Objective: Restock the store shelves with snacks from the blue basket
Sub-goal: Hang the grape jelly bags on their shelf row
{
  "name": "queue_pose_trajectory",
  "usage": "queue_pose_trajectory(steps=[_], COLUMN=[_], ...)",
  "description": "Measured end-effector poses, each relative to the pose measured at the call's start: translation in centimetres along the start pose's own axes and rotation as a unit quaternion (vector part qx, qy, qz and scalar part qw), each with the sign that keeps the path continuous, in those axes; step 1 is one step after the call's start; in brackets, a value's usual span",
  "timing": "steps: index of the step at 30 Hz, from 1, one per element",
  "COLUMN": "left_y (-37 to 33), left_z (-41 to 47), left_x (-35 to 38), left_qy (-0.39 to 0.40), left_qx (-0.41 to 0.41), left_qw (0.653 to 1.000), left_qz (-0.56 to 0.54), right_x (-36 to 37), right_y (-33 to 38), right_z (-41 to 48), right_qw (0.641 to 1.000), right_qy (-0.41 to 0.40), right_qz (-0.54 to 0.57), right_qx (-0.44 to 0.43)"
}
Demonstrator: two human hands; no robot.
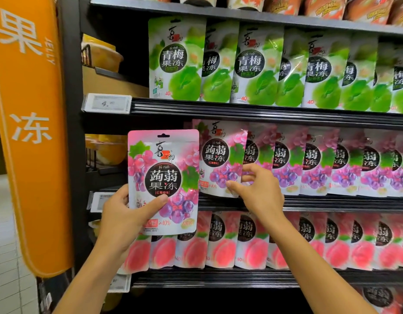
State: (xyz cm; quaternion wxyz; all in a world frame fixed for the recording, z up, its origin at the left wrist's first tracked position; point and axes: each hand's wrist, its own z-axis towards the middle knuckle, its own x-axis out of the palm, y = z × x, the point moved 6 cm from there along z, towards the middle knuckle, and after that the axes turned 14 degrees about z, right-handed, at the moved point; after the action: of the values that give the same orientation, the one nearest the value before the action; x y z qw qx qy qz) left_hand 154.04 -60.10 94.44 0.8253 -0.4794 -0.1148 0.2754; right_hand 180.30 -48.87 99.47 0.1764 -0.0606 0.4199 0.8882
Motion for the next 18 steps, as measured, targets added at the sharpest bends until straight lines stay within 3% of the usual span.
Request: queue_pose_trajectory(steps=[18], left_y=[-0.7], left_z=[-0.2], left_x=[1.4], left_qy=[0.019], left_qx=[-0.006], left_qw=[1.0], left_qz=[-0.005], right_x=[-0.3], right_y=[-1.5], right_z=[1.0], right_qw=[0.999], right_qy=[-0.045], right_qz=[-0.005], right_qx=[0.013])
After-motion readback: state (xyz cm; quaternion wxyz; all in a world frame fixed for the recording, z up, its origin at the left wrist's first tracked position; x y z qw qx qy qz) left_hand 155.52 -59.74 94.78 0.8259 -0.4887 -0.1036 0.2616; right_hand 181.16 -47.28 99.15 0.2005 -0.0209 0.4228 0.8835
